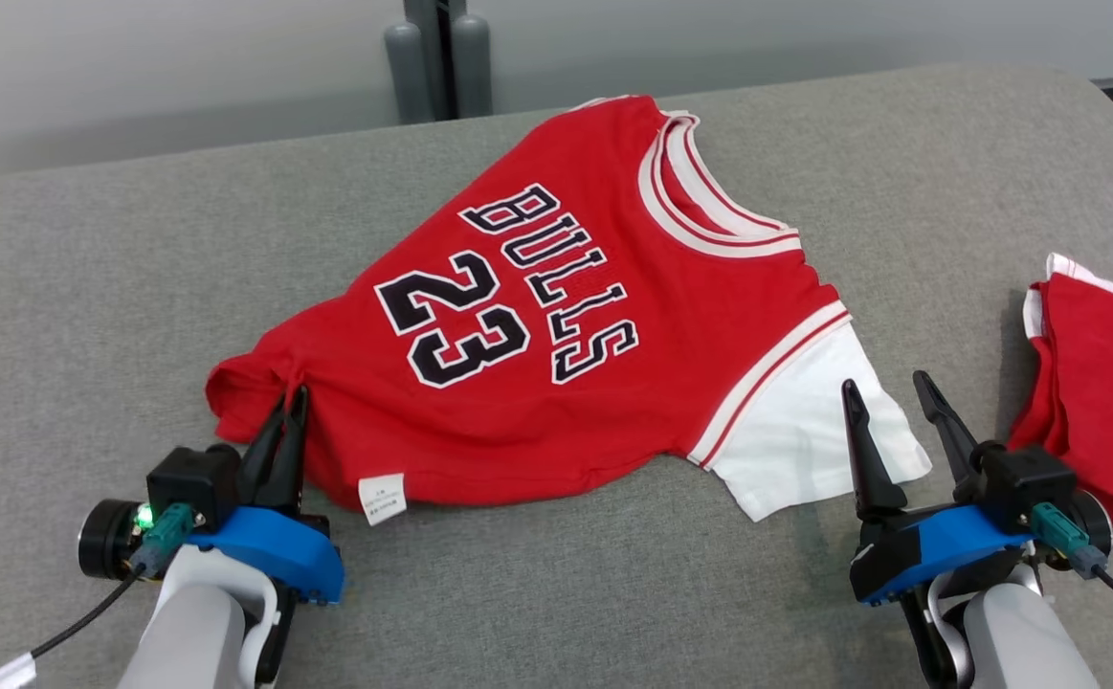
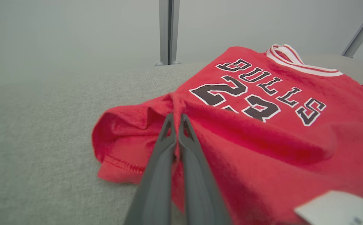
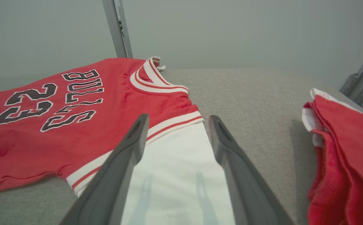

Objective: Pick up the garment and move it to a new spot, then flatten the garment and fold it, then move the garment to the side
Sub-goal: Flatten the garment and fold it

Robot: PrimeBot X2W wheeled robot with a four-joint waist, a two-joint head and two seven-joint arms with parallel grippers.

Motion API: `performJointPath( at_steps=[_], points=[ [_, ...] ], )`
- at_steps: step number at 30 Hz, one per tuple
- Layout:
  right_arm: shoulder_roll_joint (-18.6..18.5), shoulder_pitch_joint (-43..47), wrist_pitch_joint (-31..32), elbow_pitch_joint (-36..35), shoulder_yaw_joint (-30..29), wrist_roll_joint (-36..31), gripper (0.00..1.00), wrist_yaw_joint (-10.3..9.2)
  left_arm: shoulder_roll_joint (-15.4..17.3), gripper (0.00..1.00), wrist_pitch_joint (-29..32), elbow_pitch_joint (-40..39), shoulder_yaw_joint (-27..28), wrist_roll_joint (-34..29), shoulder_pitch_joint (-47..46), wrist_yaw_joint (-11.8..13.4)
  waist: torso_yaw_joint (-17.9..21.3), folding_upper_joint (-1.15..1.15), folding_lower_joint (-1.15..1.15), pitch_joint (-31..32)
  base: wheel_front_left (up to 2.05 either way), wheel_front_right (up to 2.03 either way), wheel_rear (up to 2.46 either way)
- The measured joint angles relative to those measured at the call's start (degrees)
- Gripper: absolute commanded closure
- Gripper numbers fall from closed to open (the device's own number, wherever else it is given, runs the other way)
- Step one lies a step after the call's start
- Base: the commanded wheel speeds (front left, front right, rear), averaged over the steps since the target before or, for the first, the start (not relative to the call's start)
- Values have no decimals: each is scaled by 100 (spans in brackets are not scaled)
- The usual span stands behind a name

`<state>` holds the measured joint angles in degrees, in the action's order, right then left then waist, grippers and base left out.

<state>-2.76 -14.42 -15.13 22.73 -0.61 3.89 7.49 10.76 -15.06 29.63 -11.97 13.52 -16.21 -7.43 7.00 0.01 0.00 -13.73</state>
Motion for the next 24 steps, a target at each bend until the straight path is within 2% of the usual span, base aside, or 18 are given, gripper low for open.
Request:
performJointPath(
  at_steps=[1,2,4,5,6,7,8,11,14,19,21,24],
  points=[
    [-5,-28,0,5,20,13,0,0,0,98,-1,108,32,2,-122,0,48,0,0,-45,0,0,0],
    [-3,-54,0,-1,31,22,0,0,16,89,0,235,35,-12,-244,1,96,0,1,-87,0,0,0],
    [-3,-63,0,-7,58,45,0,0,35,88,0,568,56,-51,-491,12,167,0,0,-159,0,0,0],
    [-2,-63,0,-9,68,58,0,0,46,82,0,715,77,-52,-593,23,193,0,0,-186,0,0,0],
    [-3,-65,0,-8,77,71,0,0,59,64,-1,851,93,-70,-698,44,212,0,0,-211,0,0,0],
    [-3,-68,0,-5,78,79,0,0,73,15,0,993,100,-100,-807,55,226,0,0,-231,0,0,0],
    [-4,-70,0,-2,75,79,0,0,64,0,0,1069,141,-86,-896,56,229,0,0,-243,0,0,0],
    [-2,-74,0,12,56,79,0,0,18,0,1,1071,285,-42,-1085,60,200,0,1,-236,0,0,0],
    [-1,-73,0,52,25,118,0,0,-68,0,0,733,501,10,-1059,60,115,0,0,-157,0,0,0],
    [-2,-58,0,129,16,151,0,0,-338,0,0,92,765,211,-420,33,-59,-1,-1,47,0,0,0],
    [-2,-48,0,160,35,185,0,0,-459,0,-1,-13,686,375,-104,23,-113,-1,-1,121,0,0,0],
    [-2,-30,0,210,69,205,0,0,-535,0,0,-19,144,964,209,3,-149,-1,-1,181,0,0,0]
  ],
)
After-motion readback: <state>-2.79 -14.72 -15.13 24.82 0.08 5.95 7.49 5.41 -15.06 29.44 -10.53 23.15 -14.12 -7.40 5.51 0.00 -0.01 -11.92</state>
